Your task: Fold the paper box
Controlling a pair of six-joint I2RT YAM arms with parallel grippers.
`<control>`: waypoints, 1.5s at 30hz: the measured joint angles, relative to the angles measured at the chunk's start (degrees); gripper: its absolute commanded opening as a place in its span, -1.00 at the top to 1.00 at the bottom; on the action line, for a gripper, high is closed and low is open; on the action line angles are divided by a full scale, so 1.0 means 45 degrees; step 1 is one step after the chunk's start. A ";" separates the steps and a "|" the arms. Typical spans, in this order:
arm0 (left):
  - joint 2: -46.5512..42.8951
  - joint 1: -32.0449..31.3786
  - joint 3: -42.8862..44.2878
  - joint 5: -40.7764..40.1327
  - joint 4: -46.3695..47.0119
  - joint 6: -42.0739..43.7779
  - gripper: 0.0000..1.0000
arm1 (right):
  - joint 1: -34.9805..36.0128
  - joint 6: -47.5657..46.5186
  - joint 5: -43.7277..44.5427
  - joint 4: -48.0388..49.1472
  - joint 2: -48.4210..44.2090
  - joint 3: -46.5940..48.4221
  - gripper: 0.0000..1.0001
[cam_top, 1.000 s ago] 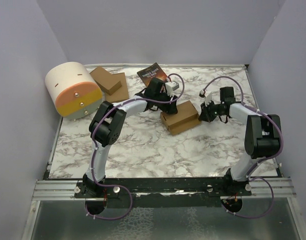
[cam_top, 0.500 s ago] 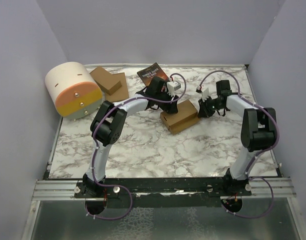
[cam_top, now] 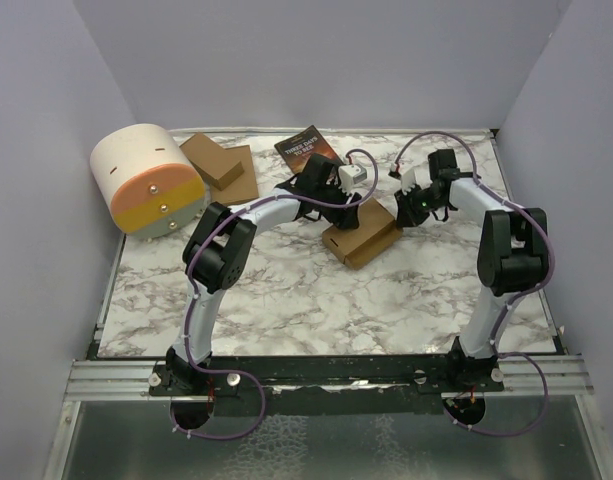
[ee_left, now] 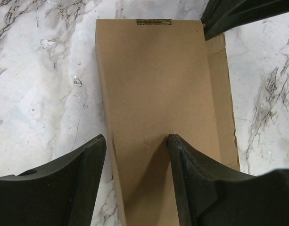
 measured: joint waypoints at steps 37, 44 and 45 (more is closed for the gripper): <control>0.0034 0.0044 -0.0005 -0.0044 0.0000 -0.0797 -0.16 | -0.1447 -0.0811 -0.2016 -0.0767 -0.1379 -0.0316 0.47; 0.0034 0.0049 -0.0053 -0.0039 0.0073 -0.0976 -0.16 | -0.2108 0.0865 -0.2346 0.0724 -0.3211 -0.2696 0.98; 0.0034 0.0053 -0.0078 -0.0039 0.0102 -0.1015 -0.16 | -0.2123 0.1175 -0.2351 0.0816 -0.3147 -0.2832 0.98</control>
